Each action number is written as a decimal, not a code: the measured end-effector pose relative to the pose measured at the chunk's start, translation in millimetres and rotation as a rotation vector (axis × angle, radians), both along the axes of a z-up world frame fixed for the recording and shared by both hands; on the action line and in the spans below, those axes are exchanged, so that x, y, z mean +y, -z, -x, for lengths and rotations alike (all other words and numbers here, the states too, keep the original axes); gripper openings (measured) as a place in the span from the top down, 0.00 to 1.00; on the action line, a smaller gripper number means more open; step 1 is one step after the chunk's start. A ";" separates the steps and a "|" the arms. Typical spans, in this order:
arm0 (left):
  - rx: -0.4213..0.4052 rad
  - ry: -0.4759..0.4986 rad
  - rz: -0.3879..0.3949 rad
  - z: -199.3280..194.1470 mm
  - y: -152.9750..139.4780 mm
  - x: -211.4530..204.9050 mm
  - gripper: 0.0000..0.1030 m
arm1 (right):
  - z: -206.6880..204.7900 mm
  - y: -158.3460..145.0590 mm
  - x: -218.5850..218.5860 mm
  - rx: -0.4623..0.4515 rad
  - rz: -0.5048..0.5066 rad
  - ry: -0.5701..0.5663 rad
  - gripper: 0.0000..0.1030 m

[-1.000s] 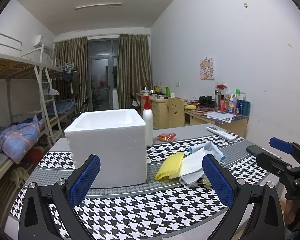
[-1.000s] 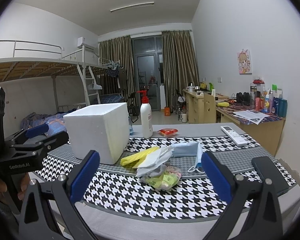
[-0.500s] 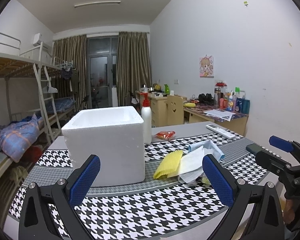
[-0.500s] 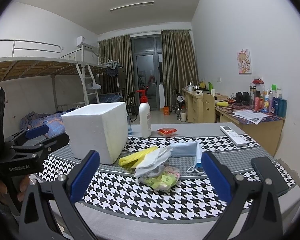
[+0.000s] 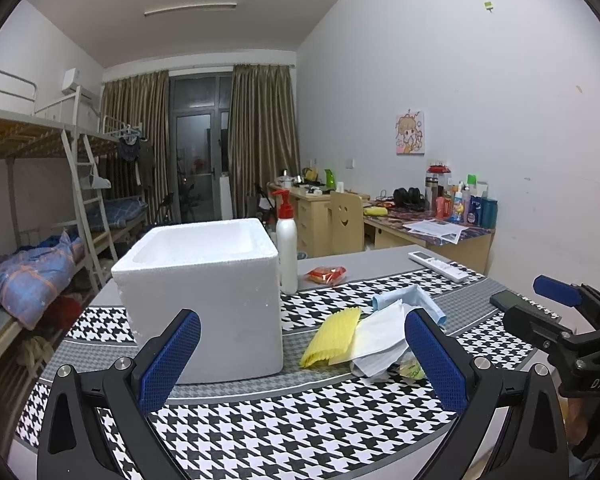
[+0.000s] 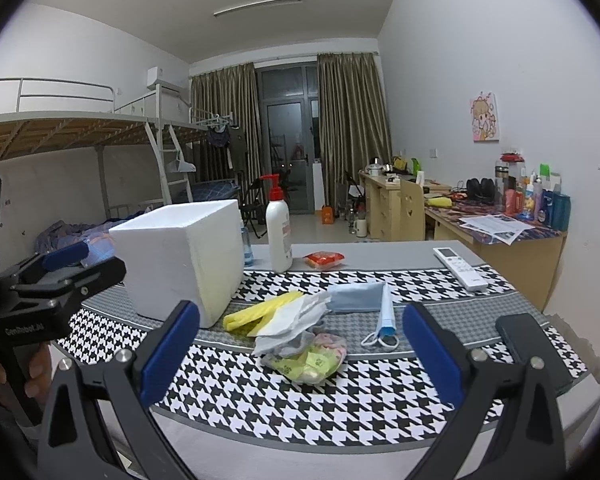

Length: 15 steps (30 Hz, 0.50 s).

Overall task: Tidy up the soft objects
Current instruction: 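Close the left tool on the yellow foam net while the right tool grasps the blue face mask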

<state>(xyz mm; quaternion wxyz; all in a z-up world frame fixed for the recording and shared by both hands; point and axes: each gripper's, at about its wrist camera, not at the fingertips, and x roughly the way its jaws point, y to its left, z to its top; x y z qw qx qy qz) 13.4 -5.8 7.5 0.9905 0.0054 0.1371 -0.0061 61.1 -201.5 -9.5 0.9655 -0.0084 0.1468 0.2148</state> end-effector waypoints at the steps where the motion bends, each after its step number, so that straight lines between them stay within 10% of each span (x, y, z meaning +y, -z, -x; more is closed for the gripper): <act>1: 0.000 -0.001 -0.001 -0.2 -0.4 -0.4 0.01 | -1.0 -0.1 -0.6 0.002 0.000 0.001 0.00; 15: 0.073 0.054 -0.012 -25.5 9.5 -14.2 0.01 | -31.3 5.6 -6.6 0.063 0.003 0.012 0.00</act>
